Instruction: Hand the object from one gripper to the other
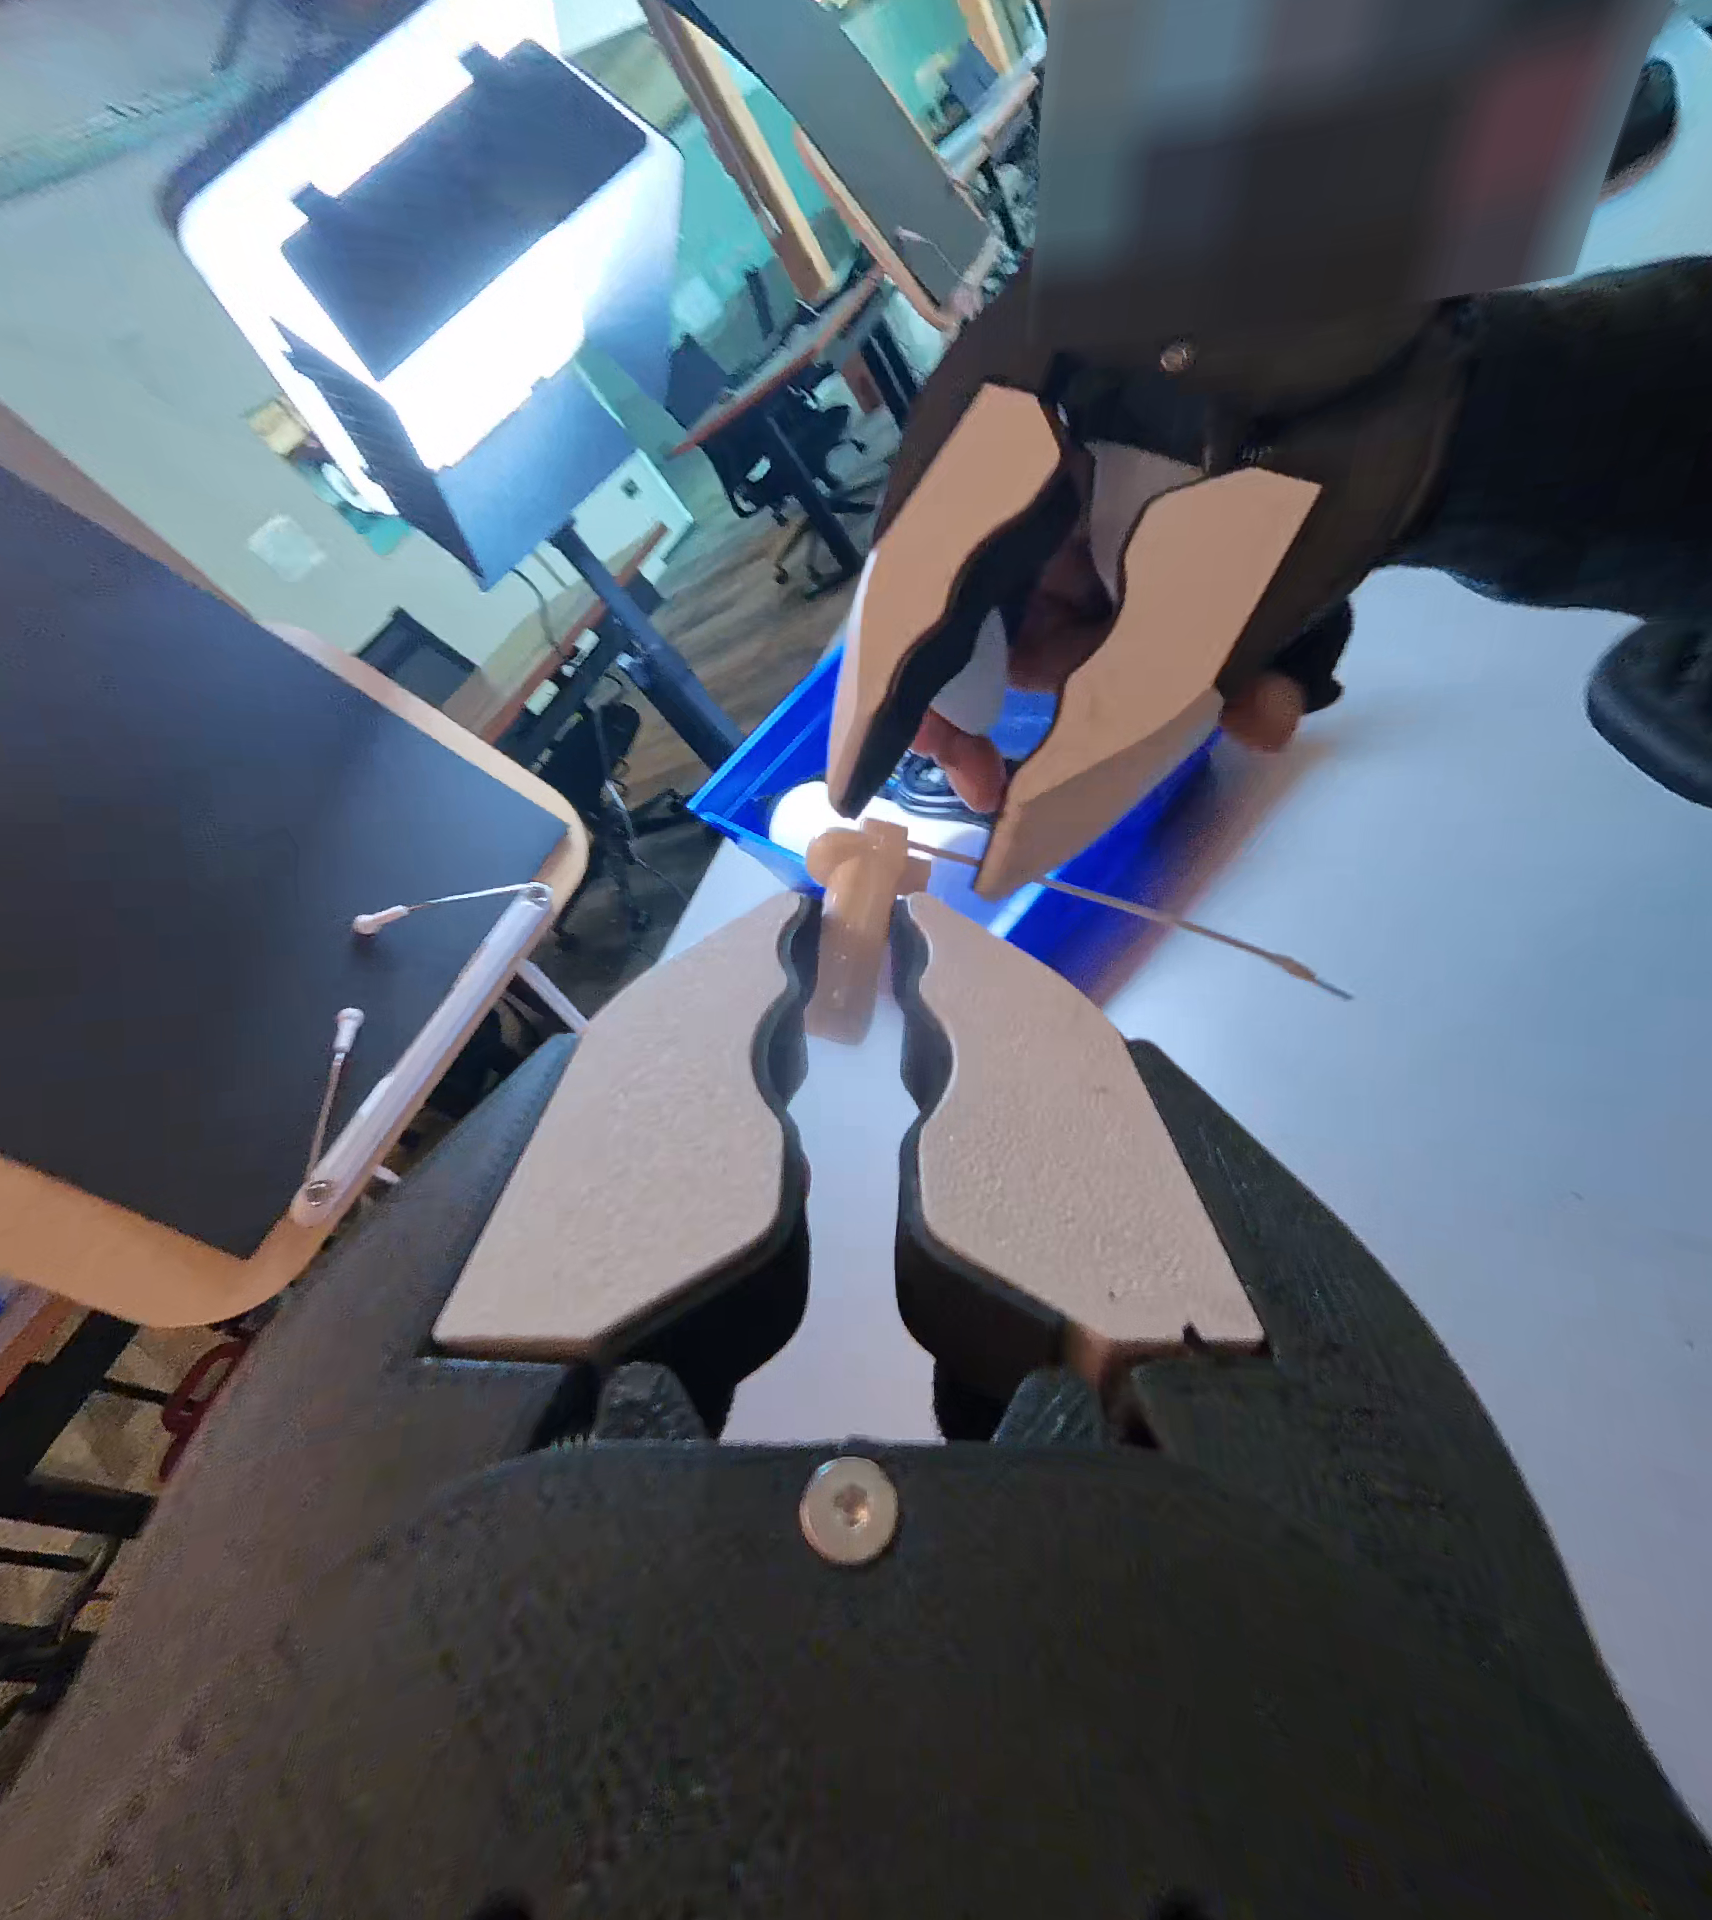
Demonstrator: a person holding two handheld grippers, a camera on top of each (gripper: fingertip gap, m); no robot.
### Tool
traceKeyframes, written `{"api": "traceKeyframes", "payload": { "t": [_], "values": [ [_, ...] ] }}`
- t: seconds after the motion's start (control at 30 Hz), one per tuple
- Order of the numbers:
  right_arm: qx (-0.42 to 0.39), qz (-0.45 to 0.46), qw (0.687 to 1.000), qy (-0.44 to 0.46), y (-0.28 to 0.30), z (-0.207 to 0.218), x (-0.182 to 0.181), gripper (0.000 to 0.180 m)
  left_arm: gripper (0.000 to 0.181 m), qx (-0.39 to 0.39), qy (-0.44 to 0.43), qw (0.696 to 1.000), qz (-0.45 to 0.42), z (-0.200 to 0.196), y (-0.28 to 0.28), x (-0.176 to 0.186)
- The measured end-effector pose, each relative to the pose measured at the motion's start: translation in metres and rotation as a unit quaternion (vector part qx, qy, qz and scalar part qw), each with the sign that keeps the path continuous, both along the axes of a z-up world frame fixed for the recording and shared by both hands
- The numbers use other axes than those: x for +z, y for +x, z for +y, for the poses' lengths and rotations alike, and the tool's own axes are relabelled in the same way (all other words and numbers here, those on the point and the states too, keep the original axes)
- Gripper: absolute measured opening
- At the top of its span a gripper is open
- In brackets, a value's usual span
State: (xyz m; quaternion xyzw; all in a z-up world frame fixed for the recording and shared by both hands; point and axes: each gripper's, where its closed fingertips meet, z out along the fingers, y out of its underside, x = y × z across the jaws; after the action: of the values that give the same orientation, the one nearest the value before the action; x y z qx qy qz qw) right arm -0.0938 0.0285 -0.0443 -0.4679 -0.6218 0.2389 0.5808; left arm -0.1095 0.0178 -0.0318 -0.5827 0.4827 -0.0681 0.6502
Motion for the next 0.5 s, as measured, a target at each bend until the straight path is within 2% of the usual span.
{"api": "traceKeyframes", "payload": {
  "t": [0.13,0.2,0.23,0.43,0.47,0.5],
  "values": [
    [0.006,0.026,0.998,-0.054,-0.005,-0.001,0.002,0.024,0.013,0.023,0.028,0.999,-0.036,0.004,-0.005,0.015],
    [-0.002,0.042,0.998,-0.048,-0.007,-0.001,0.006,0.007,0.013,0.033,0.039,0.998,-0.043,0.006,-0.005,0.017],
    [-0.009,0.048,0.998,-0.046,-0.007,0.0,0.007,0.005,0.013,0.035,0.037,0.998,-0.042,0.007,-0.006,0.016],
    [-0.042,0.041,0.998,-0.014,0.0,0.01,0.011,0.002,0.011,0.023,0.004,0.999,-0.045,0.008,-0.004,0.008],
    [-0.049,0.031,0.998,-0.005,0.003,0.013,0.01,0.002,0.0,0.02,-0.001,0.999,-0.047,0.009,-0.005,0.006],
    [-0.057,0.017,0.998,0.001,0.006,0.017,0.007,0.002,0.004,0.015,-0.01,0.998,-0.053,0.009,-0.005,0.005]
  ]
}}
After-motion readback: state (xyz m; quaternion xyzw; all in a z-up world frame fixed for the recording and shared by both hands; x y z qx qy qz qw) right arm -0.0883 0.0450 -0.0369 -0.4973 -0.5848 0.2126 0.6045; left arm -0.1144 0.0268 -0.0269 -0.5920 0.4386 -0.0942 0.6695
